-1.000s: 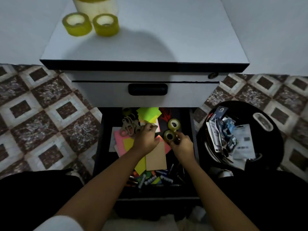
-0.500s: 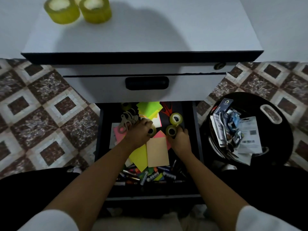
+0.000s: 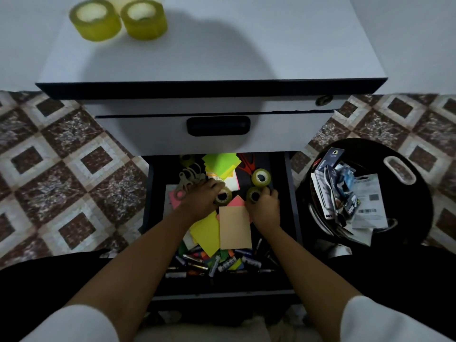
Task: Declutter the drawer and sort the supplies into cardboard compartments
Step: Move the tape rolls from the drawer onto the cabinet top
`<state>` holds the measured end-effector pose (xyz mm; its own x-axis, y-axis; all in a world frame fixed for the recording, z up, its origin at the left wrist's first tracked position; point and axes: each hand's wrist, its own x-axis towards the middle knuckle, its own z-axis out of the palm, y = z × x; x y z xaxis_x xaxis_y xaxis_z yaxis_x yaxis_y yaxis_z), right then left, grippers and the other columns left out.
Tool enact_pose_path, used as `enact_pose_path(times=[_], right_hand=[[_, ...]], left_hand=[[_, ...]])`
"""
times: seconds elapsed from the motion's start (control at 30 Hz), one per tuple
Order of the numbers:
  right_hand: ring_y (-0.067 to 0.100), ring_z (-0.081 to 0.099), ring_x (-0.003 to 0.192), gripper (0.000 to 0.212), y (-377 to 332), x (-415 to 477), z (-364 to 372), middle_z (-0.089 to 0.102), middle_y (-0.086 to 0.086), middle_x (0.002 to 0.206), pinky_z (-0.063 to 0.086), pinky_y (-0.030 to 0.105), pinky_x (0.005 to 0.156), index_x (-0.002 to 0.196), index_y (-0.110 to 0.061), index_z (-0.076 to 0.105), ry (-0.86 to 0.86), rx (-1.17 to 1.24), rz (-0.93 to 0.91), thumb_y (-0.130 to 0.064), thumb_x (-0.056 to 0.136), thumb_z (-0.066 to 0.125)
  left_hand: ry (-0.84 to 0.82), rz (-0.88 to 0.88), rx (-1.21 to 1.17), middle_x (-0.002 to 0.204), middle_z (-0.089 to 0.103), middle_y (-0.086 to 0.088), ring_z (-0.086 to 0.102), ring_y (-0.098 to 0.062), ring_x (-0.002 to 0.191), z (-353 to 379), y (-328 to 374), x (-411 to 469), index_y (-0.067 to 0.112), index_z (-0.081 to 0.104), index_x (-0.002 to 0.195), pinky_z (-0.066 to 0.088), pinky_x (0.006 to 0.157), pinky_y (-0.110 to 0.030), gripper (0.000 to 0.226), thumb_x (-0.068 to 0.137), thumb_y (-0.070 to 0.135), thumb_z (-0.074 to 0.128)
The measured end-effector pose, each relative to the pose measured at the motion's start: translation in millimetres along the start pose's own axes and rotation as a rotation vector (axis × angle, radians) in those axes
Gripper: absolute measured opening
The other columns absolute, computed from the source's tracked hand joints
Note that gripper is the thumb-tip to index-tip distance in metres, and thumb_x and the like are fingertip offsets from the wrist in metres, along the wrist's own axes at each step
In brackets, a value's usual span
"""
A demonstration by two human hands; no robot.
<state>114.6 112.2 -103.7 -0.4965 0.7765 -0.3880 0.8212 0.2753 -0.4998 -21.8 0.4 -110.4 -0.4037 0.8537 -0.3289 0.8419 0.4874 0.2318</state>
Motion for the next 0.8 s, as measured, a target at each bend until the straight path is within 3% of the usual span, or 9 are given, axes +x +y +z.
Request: enact_pose_path(times=[0.2,0.33,0.43,0.53,0.67,0.8], right_hand=[[0.04,0.051,0.098,0.045,-6,-13,-13,0.05,0.024,0.11,0.042,0.036,0.081,0.113,0.005,0.054,0.06,0.131,-0.106,-0.022,0.081,0.069],[0.034,0.049,0.11,0.055,-20,-32,-37,0.044,0.017,0.121,0.039,0.031,0.092,0.129,-0.002,0.048,0.01,0.112,-0.246,-0.02,0.081,0.066],[0.028,0.05,0.113,0.06,-37,-55,-62,0.043,0.014,0.124,0.038,0.025,0.095,0.134,-0.005,0.046,0.015,0.171,-0.361,-0.015,0.079,0.067],[0.024,0.05,0.112,0.06,-58,-77,-86,0.045,0.011,0.12,0.042,0.023,0.093,0.134,-0.006,0.047,0.045,0.214,-0.488,-0.011,0.078,0.068],[0.006,0.045,0.102,0.059,-92,-102,-117,0.041,-0.006,0.111,0.028,-0.001,0.08,0.134,-0.01,0.047,0.113,0.246,-0.637,-0.016,0.08,0.069],[0.003,0.042,0.099,0.052,-135,-114,-147,0.043,-0.009,0.104,0.029,-0.002,0.081,0.131,-0.007,0.049,0.169,0.297,-0.781,-0.015,0.082,0.067]], left_hand=[[0.1,-0.034,-0.209,0.143,0.035,-0.009,0.042,-0.03,0.127,-16,-1,-15,0.012,0.041,0.139,0.039,0.1,-0.034,0.065,0.081,0.027,0.066],[0.174,-0.071,-0.499,0.128,0.042,-0.01,0.048,-0.025,0.116,-45,5,-43,0.013,0.049,0.133,0.038,0.092,-0.027,0.08,0.061,0.047,0.056],[0.277,-0.09,-0.634,0.118,0.042,-0.005,0.049,-0.018,0.107,-71,11,-62,0.012,0.051,0.13,0.034,0.085,-0.018,0.078,0.06,0.045,0.059],[0.373,-0.062,-0.68,0.113,0.04,0.005,0.048,-0.013,0.107,-100,16,-83,0.012,0.052,0.129,0.033,0.08,-0.007,0.07,0.064,0.037,0.066],[0.515,-0.033,-0.66,0.109,0.046,0.006,0.048,-0.005,0.103,-137,19,-112,0.014,0.052,0.125,0.038,0.083,-0.01,0.077,0.059,0.053,0.053],[0.621,-0.023,-0.643,0.111,0.045,0.007,0.047,-0.002,0.104,-175,16,-133,0.017,0.05,0.126,0.039,0.08,-0.003,0.07,0.064,0.046,0.061]])
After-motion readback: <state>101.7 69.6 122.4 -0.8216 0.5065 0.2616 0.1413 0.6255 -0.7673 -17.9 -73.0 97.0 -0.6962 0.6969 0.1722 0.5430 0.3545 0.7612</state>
